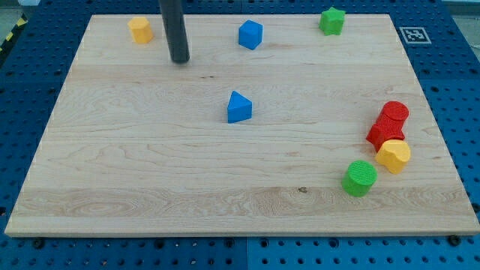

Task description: Place your arm right to the yellow hexagon

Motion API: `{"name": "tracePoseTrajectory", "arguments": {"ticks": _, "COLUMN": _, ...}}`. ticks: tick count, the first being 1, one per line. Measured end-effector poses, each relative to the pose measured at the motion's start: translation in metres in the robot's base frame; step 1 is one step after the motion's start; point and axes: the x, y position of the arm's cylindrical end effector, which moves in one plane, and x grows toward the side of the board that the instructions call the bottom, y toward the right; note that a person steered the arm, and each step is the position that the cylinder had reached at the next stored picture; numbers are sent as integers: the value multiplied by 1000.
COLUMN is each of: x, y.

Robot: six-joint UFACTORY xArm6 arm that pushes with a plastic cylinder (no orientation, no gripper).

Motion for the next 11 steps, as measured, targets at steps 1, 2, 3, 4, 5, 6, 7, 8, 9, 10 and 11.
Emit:
{"name": "tracePoseTrajectory", "arguments": {"ticks": 1, "x": 76, "y": -2}}
{"name": "tracePoseTrajectory", "arguments": {"ticks": 2, "x": 150, "y": -4}}
{"name": "tracePoseTrajectory", "arguments": {"ticks": 3, "x": 191, "y": -5}}
{"name": "tracePoseTrajectory", "arguments": {"ticks": 4, "x": 194, "y": 50}}
{"name": "tracePoseTrajectory", "arguments": {"ticks": 5, "x": 194, "y": 149}}
{"name": "tracePoseTrajectory", "arguments": {"ticks": 6, "x": 194, "y": 169}}
{"name": "tracePoseTrajectory", "arguments": {"ticks": 7, "x": 194, "y": 169}}
{"name": "tracePoseTrajectory", "arguments": {"ticks": 8, "x": 185, "y": 180}}
{"name": "tracePoseTrajectory", "arguments": {"ticks": 9, "x": 135, "y": 182}}
{"name": "tracePoseTrajectory", "arguments": {"ticks": 10, "x": 70, "y": 189}}
{"name": "tracePoseTrajectory", "arguments": {"ticks": 11, "x": 41, "y": 191}}
